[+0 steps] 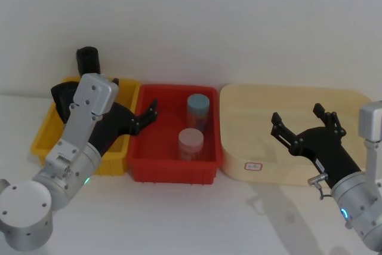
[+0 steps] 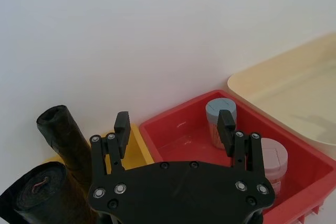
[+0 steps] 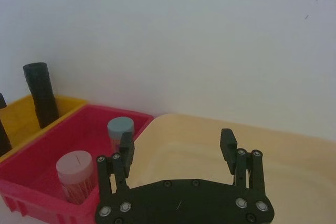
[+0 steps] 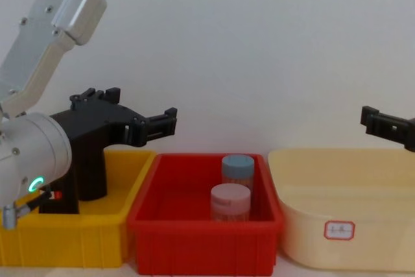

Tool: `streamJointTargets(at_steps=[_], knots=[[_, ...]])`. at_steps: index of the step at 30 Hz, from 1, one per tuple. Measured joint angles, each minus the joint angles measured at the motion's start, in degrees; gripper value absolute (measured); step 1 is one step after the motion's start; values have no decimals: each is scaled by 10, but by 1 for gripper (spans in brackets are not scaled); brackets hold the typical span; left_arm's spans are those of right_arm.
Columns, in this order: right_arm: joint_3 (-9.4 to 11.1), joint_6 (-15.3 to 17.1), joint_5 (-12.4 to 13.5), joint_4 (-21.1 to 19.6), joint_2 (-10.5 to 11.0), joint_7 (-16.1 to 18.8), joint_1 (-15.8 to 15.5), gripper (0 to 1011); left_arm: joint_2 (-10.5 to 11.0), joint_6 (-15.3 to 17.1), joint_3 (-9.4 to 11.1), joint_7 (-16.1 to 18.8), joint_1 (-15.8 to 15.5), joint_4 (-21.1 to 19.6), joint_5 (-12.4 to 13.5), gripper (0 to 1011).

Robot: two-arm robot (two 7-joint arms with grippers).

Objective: Pick up the garbage bag with the one hand and transfer it to the other hand.

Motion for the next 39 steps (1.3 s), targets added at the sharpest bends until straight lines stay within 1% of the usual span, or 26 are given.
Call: streamJointTargets(at_steps=[27,30,34,36,37,38,39], knots=[[0,1,0,0,0,0,1,1000,0,0,0,0,0,0,0,1000],[-1,7,2,3,-1,4,6,1000,0,4,-1,-3,-2,-3,-1,1000],[-4,24,8,5,-3,14,17,1000,5,20,-5,-15,-7,-14,-8,1000],[-7,41,14,5,-5,21,27,1000,12,32,-10,-26,-11,-26,-16,1000],[-8,44,15,5,-5,22,31,1000,15,38,-13,-32,-13,-32,-20,1000],[-11,60,20,3,-7,27,40,1000,21,48,-18,-41,-15,-40,-28,1000],[-11,60,20,3,-7,27,40,1000,21,48,-18,-41,-15,-40,-28,1000]])
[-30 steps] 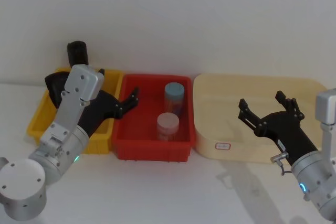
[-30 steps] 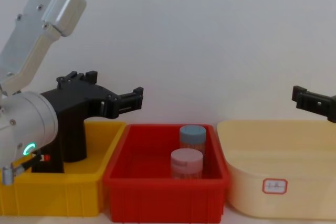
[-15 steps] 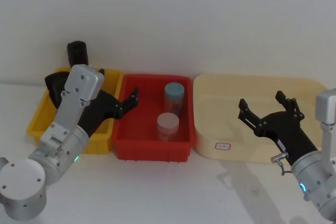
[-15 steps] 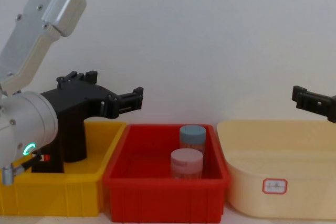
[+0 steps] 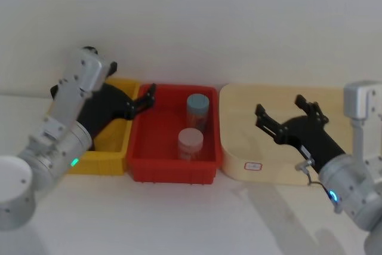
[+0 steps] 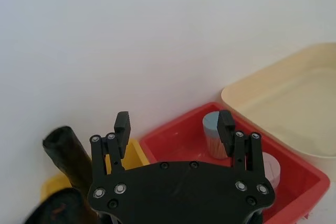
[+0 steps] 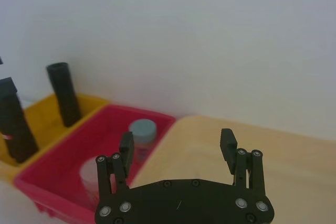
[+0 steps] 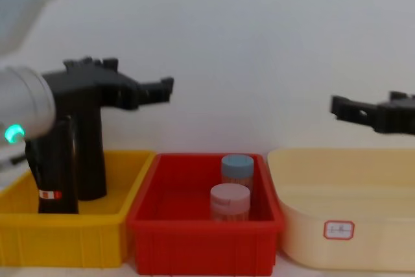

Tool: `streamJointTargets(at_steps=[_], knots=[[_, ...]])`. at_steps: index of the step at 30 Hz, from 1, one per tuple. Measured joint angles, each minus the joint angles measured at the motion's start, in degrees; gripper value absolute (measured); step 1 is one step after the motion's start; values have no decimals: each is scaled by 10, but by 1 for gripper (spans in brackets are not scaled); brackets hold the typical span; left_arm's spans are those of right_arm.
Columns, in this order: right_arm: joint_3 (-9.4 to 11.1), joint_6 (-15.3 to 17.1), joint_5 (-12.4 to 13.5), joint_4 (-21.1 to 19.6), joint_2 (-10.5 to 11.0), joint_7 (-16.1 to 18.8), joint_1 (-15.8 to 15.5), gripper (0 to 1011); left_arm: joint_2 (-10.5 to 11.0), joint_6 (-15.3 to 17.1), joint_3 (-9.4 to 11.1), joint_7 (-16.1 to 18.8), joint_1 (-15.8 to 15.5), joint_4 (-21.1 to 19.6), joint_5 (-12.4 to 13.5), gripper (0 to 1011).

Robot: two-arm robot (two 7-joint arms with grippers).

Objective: Pick up the garbage bag with the one hand and transfer it to the other hand.

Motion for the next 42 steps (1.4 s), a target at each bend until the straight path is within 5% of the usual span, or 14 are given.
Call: streamJointTargets(at_steps=[9,24,33,42], knots=[[-27,107,20,-10,-29,11,66,1000,63,60,-63,-79,-8,-50,-69,1000],[-69,200,24,38,-80,13,149,1000,162,102,-184,-181,28,-44,-175,1000],[-89,216,17,78,-94,22,177,1000,188,111,-212,-213,42,-12,-208,1000],[-104,228,11,109,-101,35,194,1000,197,116,-208,-232,35,16,-221,1000]])
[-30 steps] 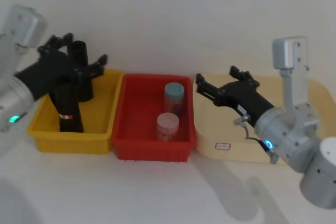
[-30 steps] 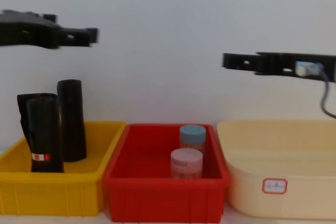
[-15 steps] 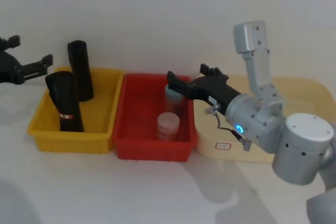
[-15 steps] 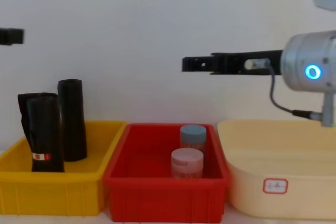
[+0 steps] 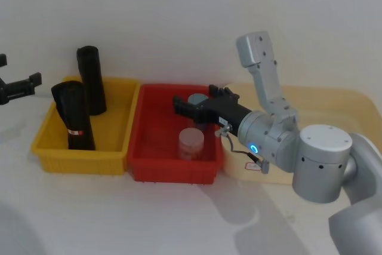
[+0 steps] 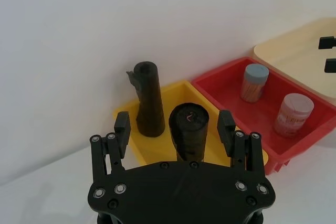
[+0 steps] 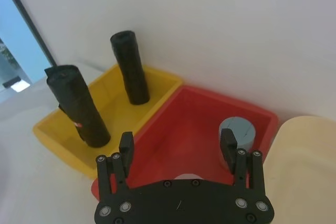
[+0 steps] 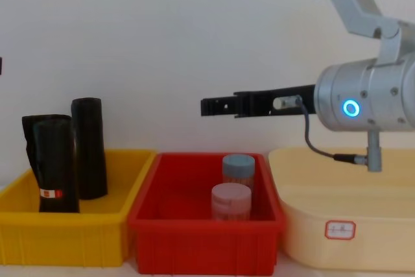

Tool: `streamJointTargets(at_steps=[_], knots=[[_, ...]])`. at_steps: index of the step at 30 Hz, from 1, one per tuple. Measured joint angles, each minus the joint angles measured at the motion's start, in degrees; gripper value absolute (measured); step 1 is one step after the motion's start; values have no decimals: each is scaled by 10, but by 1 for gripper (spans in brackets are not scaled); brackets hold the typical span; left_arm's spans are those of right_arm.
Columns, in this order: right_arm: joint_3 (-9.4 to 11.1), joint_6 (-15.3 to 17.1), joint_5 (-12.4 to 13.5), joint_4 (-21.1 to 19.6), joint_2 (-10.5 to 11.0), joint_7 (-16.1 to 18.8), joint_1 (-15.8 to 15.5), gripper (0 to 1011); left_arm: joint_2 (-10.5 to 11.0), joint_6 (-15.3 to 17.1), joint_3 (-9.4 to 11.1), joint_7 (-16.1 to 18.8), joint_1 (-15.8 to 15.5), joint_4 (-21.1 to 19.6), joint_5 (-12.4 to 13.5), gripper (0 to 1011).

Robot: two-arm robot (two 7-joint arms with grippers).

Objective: Pick up the garbage bag with the one hand and transfer it to the other hand.

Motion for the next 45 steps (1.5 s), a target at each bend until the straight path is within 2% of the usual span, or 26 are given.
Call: streamJointTargets(at_steps=[12,26,45], knots=[[-11,8,-4,27,-7,17,11,1000,-8,-3,36,-16,-36,44,5,1000],[-13,15,-6,46,-13,29,16,1000,-44,-9,95,-5,-95,116,35,1000],[-10,20,-6,61,-15,37,19,1000,-94,-21,150,-10,-153,196,45,1000]])
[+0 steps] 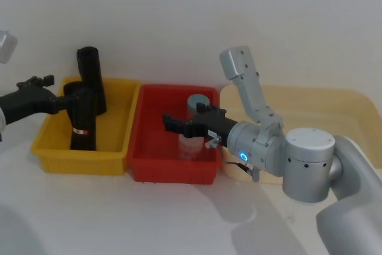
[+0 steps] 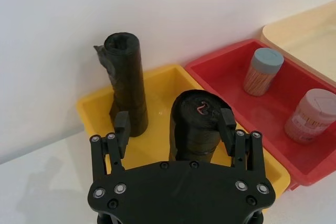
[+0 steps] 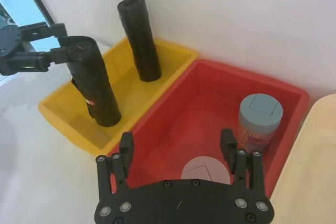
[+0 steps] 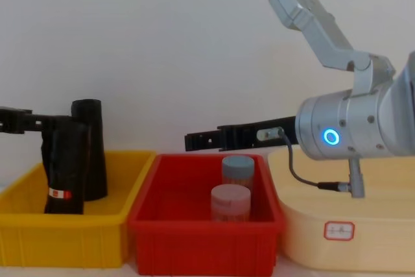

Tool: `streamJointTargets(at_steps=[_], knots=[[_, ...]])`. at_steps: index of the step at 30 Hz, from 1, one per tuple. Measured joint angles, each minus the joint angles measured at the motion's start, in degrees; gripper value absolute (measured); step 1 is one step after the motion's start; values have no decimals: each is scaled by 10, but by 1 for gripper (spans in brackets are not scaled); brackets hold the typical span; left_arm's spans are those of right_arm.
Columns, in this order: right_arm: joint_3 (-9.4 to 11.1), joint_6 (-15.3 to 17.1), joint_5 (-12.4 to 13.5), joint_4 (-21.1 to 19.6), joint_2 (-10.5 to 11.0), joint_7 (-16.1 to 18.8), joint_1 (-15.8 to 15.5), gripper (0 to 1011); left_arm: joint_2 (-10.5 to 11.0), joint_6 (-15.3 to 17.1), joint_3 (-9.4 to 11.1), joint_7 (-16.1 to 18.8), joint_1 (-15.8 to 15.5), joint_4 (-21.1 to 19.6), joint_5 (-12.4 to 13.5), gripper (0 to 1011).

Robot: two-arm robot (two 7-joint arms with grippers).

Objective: Pick up the garbage bag with the one hand and transfer it to the other hand.

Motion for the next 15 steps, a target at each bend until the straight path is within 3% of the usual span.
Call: streamJointTargets(at_steps=[15], knots=[[2,0,7,10,2,2,-2,1000,-19,-3,25,0,-19,38,13,1000]])
